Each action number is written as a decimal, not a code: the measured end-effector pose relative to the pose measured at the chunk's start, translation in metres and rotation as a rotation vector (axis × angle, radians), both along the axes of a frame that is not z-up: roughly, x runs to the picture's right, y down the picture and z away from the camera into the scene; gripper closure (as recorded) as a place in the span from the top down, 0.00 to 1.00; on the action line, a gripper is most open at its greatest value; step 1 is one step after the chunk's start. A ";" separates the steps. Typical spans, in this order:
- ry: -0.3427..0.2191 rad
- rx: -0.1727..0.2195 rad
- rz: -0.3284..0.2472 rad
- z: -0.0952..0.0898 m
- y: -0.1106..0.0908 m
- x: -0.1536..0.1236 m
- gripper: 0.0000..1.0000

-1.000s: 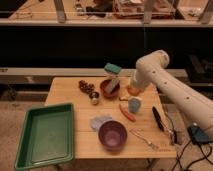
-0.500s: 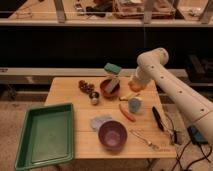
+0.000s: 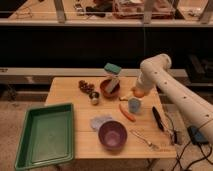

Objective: Place apple in plastic cup

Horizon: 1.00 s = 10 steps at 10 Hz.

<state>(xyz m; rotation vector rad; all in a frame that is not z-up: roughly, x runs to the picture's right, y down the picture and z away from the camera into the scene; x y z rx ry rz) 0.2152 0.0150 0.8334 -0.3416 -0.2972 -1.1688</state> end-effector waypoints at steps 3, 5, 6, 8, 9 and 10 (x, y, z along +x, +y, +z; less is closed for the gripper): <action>-0.001 -0.026 -0.013 0.011 0.015 -0.002 0.54; 0.003 -0.040 -0.013 0.016 0.024 0.000 0.54; 0.003 -0.046 -0.015 0.018 0.027 0.001 0.54; -0.003 -0.054 -0.023 0.021 0.032 -0.002 0.59; -0.007 -0.057 -0.027 0.022 0.033 -0.004 0.69; -0.010 -0.059 -0.031 0.022 0.035 -0.005 0.78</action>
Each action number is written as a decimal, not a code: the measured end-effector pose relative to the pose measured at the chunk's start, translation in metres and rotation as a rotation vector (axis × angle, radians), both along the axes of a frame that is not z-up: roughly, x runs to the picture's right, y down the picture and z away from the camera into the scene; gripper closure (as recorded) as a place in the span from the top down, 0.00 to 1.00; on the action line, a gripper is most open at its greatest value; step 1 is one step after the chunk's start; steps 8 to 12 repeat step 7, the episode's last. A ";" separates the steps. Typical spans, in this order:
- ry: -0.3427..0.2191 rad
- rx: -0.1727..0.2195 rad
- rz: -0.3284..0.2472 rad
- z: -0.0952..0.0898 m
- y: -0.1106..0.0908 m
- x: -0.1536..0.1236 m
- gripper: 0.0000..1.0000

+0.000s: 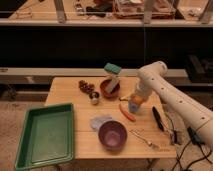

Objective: Place apple in plastic cup

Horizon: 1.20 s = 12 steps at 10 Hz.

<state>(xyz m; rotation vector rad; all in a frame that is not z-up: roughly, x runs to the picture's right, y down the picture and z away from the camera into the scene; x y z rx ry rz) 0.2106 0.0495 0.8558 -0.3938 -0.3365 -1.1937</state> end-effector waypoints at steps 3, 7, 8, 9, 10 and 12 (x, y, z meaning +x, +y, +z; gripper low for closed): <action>-0.007 -0.006 -0.006 0.000 0.002 -0.005 0.80; -0.016 0.012 0.020 -0.004 0.002 -0.007 0.80; -0.016 0.012 0.020 -0.004 0.002 -0.007 0.80; -0.016 0.012 0.020 -0.004 0.002 -0.007 0.80; -0.016 0.012 0.020 -0.004 0.002 -0.007 0.80; -0.016 0.012 0.020 -0.004 0.002 -0.007 0.80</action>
